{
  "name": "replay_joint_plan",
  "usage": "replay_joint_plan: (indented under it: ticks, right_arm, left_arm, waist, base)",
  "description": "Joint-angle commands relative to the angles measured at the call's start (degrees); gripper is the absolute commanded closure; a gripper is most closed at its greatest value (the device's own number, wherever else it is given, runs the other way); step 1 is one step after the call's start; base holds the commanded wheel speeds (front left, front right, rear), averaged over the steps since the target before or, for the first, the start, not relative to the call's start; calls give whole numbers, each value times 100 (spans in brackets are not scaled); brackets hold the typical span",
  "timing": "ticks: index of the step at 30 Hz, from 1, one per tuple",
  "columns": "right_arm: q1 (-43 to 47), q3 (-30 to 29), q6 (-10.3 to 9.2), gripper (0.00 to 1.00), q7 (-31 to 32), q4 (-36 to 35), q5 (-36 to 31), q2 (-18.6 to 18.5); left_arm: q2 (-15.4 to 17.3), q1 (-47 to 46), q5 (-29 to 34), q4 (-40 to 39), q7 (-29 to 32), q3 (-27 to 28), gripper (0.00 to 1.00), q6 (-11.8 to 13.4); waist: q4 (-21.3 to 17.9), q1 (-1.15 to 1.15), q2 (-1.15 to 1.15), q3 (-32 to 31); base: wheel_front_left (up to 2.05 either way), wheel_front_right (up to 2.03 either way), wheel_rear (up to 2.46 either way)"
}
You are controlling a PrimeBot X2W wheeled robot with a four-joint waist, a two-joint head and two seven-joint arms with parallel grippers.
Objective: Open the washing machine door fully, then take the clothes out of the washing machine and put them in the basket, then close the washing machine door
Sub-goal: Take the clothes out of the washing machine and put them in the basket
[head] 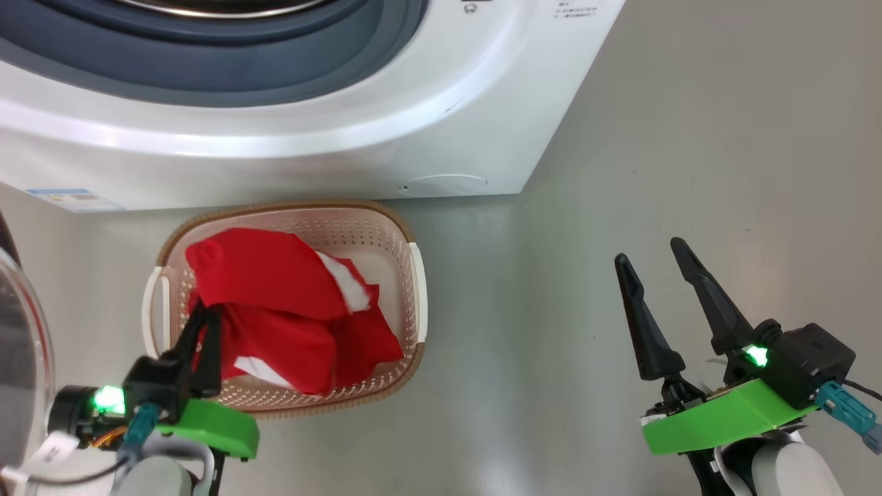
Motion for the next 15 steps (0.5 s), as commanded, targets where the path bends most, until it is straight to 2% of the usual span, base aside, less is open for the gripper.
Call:
replay_joint_plan:
  ticks: [1,9,15]
  right_arm:
    - [-110,157,52,0,4,-178,-42,-3]
    - [-184,174,52,0,12,-208,-61,-3]
    - [-223,152,52,0,20,-264,-91,-3]
  left_arm:
    - [77,-270,30,305,-73,173,100,-92]
    - [-82,-821,173,1707,-76,111,100,-372]
    - [-249,-1322,278,2445,-77,134,100,-512]
  waist:
    - [-19,0,0,74]
    - [-85,0,0,248]
    - [-132,0,0,435]
  base:
    - [0,0,0]
    - [0,0,0]
    - [0,0,0]
